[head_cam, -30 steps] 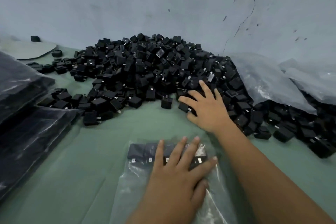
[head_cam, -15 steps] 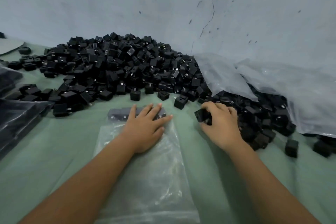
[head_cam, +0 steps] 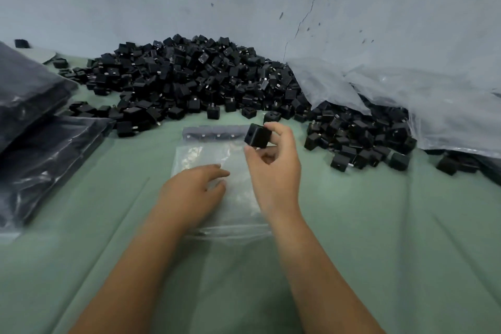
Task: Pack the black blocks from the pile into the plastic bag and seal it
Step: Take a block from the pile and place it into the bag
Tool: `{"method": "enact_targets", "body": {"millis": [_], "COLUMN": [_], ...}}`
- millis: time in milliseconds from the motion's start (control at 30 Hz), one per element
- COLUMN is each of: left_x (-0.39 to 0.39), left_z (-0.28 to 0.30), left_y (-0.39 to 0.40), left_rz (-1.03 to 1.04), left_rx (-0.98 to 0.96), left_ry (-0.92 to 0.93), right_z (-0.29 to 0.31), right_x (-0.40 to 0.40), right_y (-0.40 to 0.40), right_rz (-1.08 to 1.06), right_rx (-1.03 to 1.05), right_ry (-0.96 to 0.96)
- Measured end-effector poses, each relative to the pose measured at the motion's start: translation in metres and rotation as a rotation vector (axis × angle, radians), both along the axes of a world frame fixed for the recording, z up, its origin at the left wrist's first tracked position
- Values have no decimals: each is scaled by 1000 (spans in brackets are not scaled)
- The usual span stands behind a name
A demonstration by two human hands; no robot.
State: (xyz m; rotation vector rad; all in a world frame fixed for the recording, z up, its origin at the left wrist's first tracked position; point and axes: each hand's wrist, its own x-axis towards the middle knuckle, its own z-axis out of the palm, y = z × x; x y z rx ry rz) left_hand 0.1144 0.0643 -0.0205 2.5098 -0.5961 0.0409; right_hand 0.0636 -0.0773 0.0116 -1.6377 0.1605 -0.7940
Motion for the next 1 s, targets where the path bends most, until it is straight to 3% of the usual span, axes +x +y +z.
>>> {"method": "enact_targets", "body": {"millis": [133, 267, 433, 633, 833, 1000], "left_x": [-22, -34, -37, -37, -35, -35], "left_z": [-3, 3, 0, 5, 7, 9], "left_y": [11, 10, 13, 12, 18, 22], "left_rz": [-235, -203, -254, -428, -470, -302], "left_rx": [-97, -135, -154, -105, -210, -451], "left_ry": [-13, -66, -157, 35, 246, 312], "right_z": [-22, -41, -41, -35, -32, -33], "right_x": [-14, -20, -20, -19, -22, -27], "right_y": [38, 45, 39, 28, 35, 39], "right_rz": [58, 78, -50, -112, -150, -133], "right_rx": [-227, -477, -357, -237, -403, -596], "right_ry": [-26, -35, -56, -57, -185, -307]}}
